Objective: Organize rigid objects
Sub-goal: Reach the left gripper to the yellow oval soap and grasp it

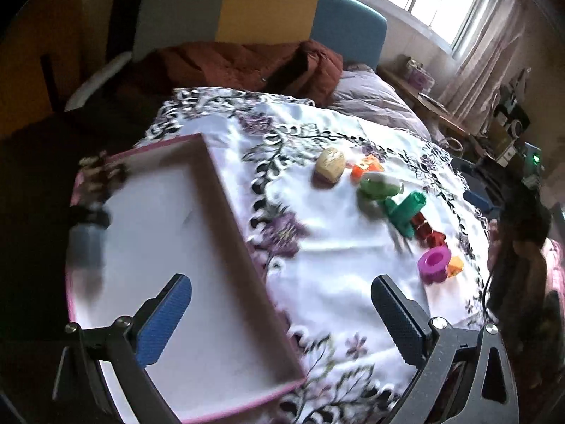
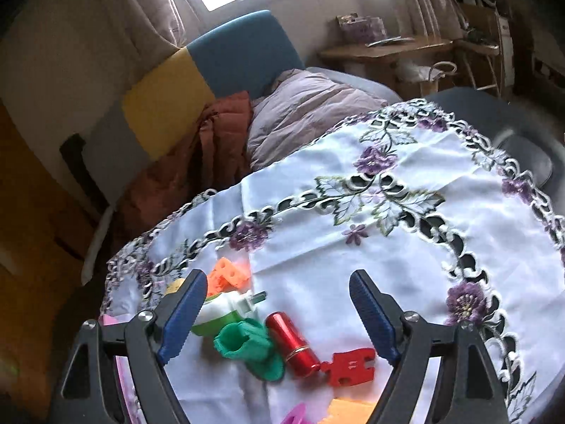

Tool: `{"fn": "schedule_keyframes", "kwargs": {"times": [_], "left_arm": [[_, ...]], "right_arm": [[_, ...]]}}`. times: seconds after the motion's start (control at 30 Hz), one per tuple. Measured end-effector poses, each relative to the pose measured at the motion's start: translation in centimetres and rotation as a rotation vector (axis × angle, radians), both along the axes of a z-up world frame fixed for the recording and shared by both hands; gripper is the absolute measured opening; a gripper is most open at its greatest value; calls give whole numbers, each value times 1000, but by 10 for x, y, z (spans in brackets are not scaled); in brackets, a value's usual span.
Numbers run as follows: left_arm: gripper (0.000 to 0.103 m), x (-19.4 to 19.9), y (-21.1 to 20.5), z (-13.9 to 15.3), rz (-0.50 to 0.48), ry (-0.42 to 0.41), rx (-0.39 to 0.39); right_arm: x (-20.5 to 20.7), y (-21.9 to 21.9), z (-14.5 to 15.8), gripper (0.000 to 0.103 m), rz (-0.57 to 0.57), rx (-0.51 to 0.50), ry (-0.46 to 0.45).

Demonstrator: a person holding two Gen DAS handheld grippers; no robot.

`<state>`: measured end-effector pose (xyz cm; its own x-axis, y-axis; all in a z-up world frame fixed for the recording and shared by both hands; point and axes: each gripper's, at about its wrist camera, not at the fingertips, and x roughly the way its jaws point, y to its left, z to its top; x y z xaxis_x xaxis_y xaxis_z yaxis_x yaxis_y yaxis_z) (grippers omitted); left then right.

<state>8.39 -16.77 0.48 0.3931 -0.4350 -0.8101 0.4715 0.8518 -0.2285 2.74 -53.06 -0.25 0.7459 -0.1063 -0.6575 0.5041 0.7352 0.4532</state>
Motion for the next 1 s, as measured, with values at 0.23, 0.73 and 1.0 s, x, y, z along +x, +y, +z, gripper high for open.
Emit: {"fn": "schedule_keyframes", "kwargs": {"times": [0.23,0.73,1.0], "left_arm": [[103,49,-65,-2,-63,-62,102],[84,123,-182,-52,-204,-56,243],[52,145,-204,-79,-207,10,235]], "right_arm": [[2,5,5,84,21,3,-16],[2,-6,-2,84,17,93,-17],[5,-5,-4,84,23,90,-5]]}}
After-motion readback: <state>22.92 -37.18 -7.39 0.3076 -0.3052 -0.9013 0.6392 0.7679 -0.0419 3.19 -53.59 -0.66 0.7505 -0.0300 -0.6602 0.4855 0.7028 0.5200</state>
